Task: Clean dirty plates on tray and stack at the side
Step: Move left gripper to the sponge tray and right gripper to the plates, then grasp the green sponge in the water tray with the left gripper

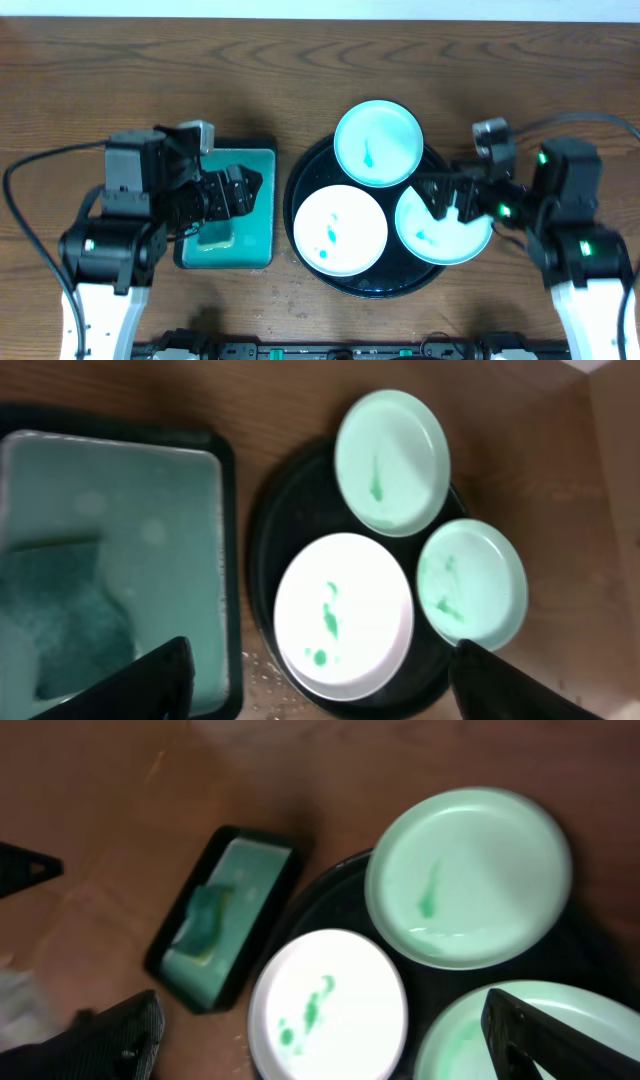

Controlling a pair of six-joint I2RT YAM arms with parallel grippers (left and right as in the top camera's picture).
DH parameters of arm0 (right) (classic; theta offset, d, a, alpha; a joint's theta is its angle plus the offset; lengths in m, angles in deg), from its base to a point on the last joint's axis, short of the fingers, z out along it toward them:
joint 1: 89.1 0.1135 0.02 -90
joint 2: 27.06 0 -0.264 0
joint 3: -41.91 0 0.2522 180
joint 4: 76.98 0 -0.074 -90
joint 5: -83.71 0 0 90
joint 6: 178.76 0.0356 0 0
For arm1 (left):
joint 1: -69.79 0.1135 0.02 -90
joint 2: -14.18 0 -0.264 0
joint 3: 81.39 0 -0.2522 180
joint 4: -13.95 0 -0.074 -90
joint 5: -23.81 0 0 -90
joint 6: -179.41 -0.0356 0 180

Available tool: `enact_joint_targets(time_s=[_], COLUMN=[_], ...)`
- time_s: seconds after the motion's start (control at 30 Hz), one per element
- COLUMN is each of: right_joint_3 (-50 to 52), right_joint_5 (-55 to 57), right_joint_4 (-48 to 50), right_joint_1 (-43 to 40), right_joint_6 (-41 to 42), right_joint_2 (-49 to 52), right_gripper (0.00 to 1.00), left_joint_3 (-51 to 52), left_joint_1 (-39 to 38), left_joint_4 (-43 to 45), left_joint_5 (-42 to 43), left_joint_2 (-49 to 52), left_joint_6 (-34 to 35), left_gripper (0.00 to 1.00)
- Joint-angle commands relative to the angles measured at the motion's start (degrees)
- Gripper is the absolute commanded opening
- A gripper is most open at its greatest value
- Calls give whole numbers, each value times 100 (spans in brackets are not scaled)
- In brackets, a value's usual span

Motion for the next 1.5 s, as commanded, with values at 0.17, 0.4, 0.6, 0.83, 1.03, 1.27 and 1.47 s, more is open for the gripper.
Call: enact_joint_targets(time_s=[0.17, 0.4, 0.6, 0.83, 1.03, 1.27, 1.47], right_joint_3=[-125, -125, -125, -125, -125, -125, -125], right_joint_5=[-160, 2782, 2850, 2883, 2879, 3156, 3528], right_joint_4=[-391, -1025, -564, -131, 28, 155, 181], right_joint_1=[546, 2048, 2538, 2588, 2588, 2573, 2518], right_joint_6=[-181, 588, 951, 986, 994, 1237, 1650], right_joint_2=[1408, 2090, 2710, 3556, 4172, 4623, 4601], right_gripper=[99, 99, 36, 47, 25, 1, 1], left_joint_3=[-164, -164, -162, -162, -136, -59, 330], left_joint_1=[-7, -7, -7, -7, -7, -7, -7], left_joint_4=[-612, -981, -1023, -1095, -1134, -1132, -907], left_joint_5=[466, -855, -1580, -1895, -2020, -2017, -2098], left_joint_2=[236, 125, 98, 98, 127, 444, 1014], left_joint_6=[140, 146, 186, 184, 184, 184, 186], left_gripper=[98, 98, 98, 98, 98, 98, 95])
